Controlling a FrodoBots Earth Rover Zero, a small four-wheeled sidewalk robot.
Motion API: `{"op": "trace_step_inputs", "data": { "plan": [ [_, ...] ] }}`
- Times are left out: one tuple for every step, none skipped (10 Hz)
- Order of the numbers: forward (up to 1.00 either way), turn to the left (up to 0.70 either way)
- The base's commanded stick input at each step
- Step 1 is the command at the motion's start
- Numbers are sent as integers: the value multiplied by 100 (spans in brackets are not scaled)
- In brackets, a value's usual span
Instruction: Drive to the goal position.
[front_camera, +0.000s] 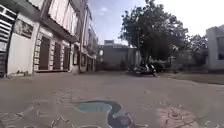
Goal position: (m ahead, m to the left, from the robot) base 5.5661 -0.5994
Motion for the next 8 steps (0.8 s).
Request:
{"op": "trace_step_inputs", "data": {
  "plan": [
    [100,30],
    [100,10],
    [100,6],
    [100,6],
    [100,6],
    [100,6],
    [100,6],
    [100,6]
  ]
}}
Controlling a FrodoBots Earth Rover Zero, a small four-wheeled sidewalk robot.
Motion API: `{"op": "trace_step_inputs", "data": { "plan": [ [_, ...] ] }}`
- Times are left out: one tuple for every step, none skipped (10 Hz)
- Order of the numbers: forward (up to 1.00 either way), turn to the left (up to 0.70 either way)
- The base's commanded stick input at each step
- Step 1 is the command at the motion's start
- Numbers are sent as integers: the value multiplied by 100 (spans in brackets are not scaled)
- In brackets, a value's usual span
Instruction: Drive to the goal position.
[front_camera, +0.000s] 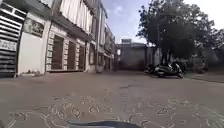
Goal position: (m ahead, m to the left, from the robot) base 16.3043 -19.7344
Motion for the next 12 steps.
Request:
{"op": "trace_step_inputs", "data": {
  "plan": [
    [100,6],
    [100,6],
    [100,-34],
    [100,-34],
    [100,-30],
    [100,6],
    [100,6],
    [100,6],
    [100,6],
    [100,6],
    [100,6],
    [100,6]
  ]
}}
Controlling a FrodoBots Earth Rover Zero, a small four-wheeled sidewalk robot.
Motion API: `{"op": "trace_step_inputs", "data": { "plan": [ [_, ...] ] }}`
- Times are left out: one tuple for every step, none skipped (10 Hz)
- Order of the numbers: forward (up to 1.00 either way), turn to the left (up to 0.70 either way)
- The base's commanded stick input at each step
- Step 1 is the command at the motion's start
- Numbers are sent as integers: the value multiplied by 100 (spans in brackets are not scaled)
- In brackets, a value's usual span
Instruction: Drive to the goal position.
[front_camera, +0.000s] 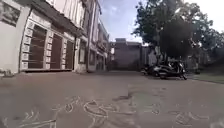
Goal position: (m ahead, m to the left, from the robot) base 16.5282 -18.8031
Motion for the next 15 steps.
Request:
{"op": "trace_step_inputs", "data": {
  "plan": [
    [100,-12],
    [100,-34],
    [100,-34],
    [100,-34],
    [100,-34],
    [100,-34],
    [100,-34],
    [100,-34],
    [100,-18],
    [100,1],
    [100,6],
    [100,6],
    [100,6],
    [100,6],
    [100,6]
  ]
}}
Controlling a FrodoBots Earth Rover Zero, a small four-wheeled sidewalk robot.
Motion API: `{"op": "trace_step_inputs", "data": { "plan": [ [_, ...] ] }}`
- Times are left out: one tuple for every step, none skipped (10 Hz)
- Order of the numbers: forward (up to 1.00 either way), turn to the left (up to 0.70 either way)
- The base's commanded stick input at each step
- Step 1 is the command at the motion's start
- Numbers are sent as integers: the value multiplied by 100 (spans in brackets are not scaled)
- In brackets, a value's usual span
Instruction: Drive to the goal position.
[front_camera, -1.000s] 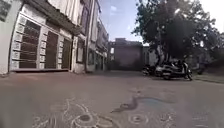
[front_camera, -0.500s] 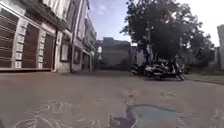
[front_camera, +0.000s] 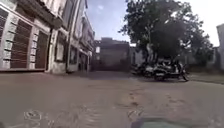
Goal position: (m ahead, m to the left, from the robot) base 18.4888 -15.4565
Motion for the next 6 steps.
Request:
{"op": "trace_step_inputs", "data": {
  "plan": [
    [100,6],
    [100,6],
    [100,6],
    [100,1],
    [100,-19],
    [100,-34]
  ]
}}
